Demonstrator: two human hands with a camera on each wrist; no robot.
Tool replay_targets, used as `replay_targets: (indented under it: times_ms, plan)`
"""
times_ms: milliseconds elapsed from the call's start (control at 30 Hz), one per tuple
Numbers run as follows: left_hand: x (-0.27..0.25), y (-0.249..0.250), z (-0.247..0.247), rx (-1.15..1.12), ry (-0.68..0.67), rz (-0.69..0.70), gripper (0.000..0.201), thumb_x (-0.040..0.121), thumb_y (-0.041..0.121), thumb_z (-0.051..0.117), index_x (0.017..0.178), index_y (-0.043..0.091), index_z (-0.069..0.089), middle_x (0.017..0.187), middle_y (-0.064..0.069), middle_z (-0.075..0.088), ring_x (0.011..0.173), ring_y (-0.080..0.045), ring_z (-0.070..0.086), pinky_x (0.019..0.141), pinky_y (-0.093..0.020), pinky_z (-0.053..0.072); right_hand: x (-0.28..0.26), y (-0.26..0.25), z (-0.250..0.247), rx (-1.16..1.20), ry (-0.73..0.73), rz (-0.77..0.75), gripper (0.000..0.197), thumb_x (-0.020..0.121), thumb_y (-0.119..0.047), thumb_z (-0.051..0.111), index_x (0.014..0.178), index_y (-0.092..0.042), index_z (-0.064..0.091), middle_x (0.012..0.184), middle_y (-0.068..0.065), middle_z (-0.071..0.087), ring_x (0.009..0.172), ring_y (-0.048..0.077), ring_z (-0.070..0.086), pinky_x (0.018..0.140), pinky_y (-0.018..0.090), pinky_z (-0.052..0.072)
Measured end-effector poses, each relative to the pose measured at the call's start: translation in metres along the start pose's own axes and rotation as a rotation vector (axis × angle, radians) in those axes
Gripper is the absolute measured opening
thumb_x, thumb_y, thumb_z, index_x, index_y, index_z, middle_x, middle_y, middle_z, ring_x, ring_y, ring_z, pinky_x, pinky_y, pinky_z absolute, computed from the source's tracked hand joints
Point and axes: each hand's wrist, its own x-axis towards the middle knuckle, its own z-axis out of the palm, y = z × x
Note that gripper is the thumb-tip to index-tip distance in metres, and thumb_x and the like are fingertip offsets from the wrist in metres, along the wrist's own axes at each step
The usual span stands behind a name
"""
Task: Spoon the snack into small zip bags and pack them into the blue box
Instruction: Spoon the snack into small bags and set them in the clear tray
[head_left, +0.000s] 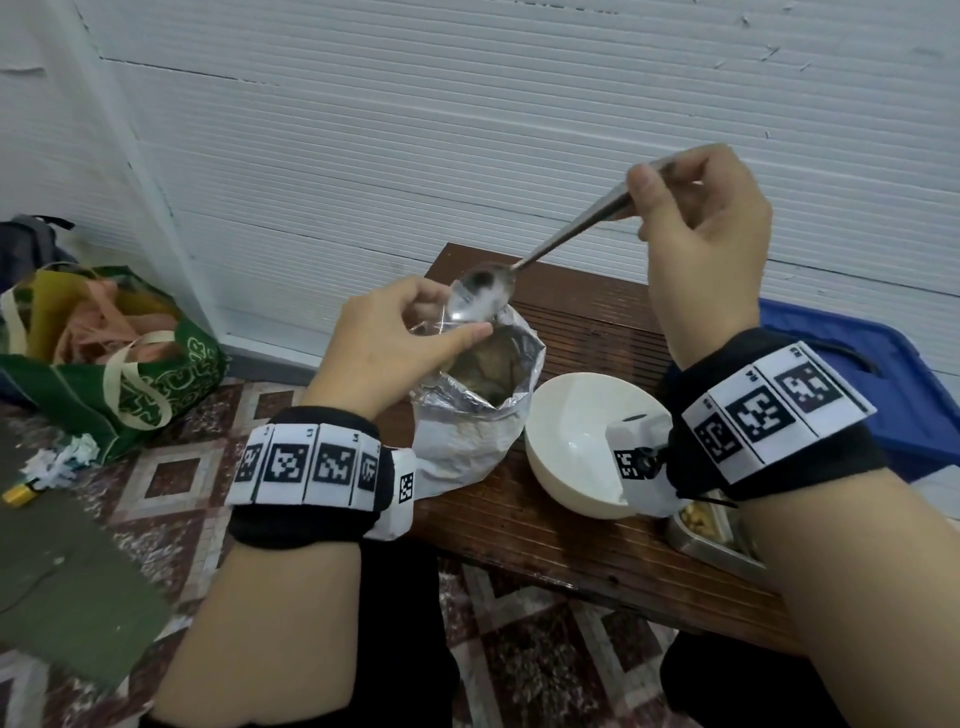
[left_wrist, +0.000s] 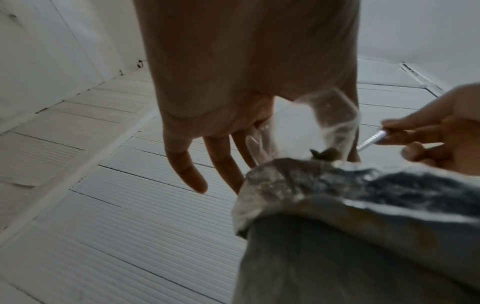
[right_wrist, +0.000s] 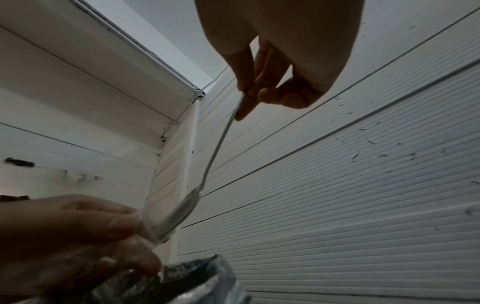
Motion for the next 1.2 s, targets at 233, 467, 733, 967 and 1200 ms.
replay_targets:
  times_ms: [233,467,733,967,1200]
  plan:
    - [0.0,-0.006,-0.003,-0.015,-0.046,-0.035,0.047,0.069,0.056,0.076,0.106,0.032,0.061,0.098,0.02,0.06,0.091,0.012,0.051,0.069,-0.009,0.035,-0.026,0.02,0.0,-0.181,0.008,0.019,0.02,0.093,-0.015,0.058,0.077,-0.021,0.046,0.067,-0.016,0.05,0.058,-0.009,0.049,0.057,0.007,0.037]
    - [0.0,-0.005,-0.002,-0.057,-0.033,-0.066,0.048,0.065,0.058,0.078,0.103,0.032,0.061,0.1,0.015,0.064,0.095,0.01,0.055,0.078,-0.015,0.044,-0.072,0.047,0.025,-0.591,-0.52,-0.235,0.01,0.085,-0.015,0.058,0.077,-0.01,0.055,0.063,0.001,0.042,0.068,0.021,0.04,0.063,0.031,0.028]
    - [0.0,-0.003,-0.002,-0.095,-0.036,-0.118,0.055,0.062,0.06,0.079,0.105,0.026,0.066,0.096,0.011,0.068,0.096,-0.002,0.063,0.089,-0.029,0.053,-0.072,0.053,0.033,-0.594,-0.591,-0.091,0.01,0.09,-0.016,0.058,0.083,-0.012,0.052,0.075,0.01,0.048,0.079,0.028,0.045,0.069,0.029,0.025]
    - [-0.002,0.002,-0.007,-0.091,-0.093,-0.112,0.055,0.059,0.064,0.077,0.099,0.026,0.069,0.084,0.009,0.071,0.092,-0.004,0.066,0.084,-0.025,0.05,-0.065,0.048,0.028,-0.358,-0.379,0.148,0.018,0.092,-0.014,0.058,0.076,-0.017,0.049,0.076,0.005,0.062,0.078,0.026,0.059,0.07,0.04,0.047]
    - [-0.004,0.005,-0.009,-0.091,-0.092,-0.104,0.049,0.065,0.06,0.075,0.101,0.028,0.065,0.089,0.012,0.07,0.094,-0.001,0.063,0.084,-0.022,0.047,-0.043,0.048,0.015,-0.26,-0.079,0.416,0.023,0.094,-0.02,0.055,0.073,-0.022,0.047,0.082,0.006,0.065,0.072,0.016,0.06,0.064,0.026,0.046]
